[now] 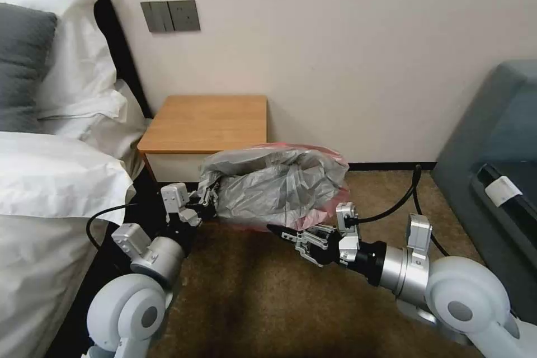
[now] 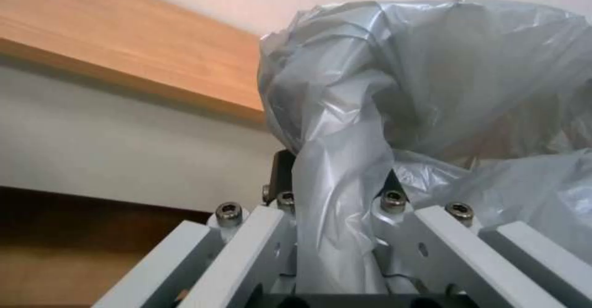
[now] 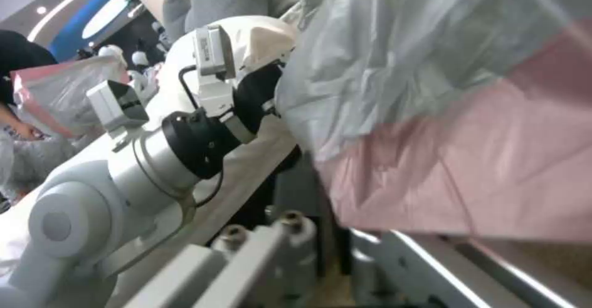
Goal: Pick up the garbage bag from the table and place it over the trash can.
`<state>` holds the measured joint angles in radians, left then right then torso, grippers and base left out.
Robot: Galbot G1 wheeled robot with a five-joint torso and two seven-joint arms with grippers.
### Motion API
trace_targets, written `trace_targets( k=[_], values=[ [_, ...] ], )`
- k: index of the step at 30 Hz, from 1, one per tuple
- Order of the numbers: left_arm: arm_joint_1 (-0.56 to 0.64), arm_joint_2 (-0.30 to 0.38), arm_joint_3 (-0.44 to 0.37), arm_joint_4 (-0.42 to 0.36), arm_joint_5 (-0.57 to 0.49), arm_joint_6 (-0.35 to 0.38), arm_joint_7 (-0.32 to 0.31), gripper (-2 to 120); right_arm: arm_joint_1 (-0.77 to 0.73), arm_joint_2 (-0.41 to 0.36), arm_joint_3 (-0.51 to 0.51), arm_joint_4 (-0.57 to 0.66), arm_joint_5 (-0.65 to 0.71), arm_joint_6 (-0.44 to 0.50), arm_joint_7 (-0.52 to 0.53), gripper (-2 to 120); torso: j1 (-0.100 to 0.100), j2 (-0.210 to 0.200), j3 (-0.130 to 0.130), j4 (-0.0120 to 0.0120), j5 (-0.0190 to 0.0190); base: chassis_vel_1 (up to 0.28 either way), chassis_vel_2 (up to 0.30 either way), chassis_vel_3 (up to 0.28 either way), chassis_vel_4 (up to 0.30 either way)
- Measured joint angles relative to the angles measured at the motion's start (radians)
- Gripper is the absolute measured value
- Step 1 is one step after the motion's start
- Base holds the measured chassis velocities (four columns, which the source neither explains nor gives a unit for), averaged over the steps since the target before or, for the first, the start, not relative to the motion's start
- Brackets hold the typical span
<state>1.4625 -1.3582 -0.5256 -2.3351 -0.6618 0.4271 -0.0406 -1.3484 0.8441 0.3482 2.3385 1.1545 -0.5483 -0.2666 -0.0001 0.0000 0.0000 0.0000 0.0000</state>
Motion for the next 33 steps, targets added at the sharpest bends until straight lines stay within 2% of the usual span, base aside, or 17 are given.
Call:
trace_targets(
  k=[1,17,26,33],
  values=[
    [0.000,0.000,0.000,0.000,0.000,0.000,0.000,7,0.000,0.001,-0.001,0.003,-0.003,0.000,0.000,0,0.000,0.000,0.000,0.0000,0.0000,0.000,0.000,0.000,0.000],
    [0.004,0.003,-0.008,-0.018,-0.008,0.000,0.000,7,-0.017,0.018,-0.026,0.003,-0.034,0.001,0.001,0,0.000,0.000,0.000,0.0000,0.0000,0.000,0.000,0.000,0.000],
    [0.007,0.006,-0.032,-0.035,-0.055,0.008,-0.003,7,-0.042,0.022,0.019,-0.034,-0.036,0.002,-0.029,0,0.000,0.000,0.000,0.0000,0.0000,0.000,0.000,0.000,0.000],
    [0.005,0.009,-0.045,-0.042,-0.089,0.017,-0.005,7,-0.039,0.040,0.017,-0.055,-0.040,0.004,-0.031,0,0.000,0.000,0.000,0.0000,0.0000,0.000,0.000,0.000,0.000]
  ],
)
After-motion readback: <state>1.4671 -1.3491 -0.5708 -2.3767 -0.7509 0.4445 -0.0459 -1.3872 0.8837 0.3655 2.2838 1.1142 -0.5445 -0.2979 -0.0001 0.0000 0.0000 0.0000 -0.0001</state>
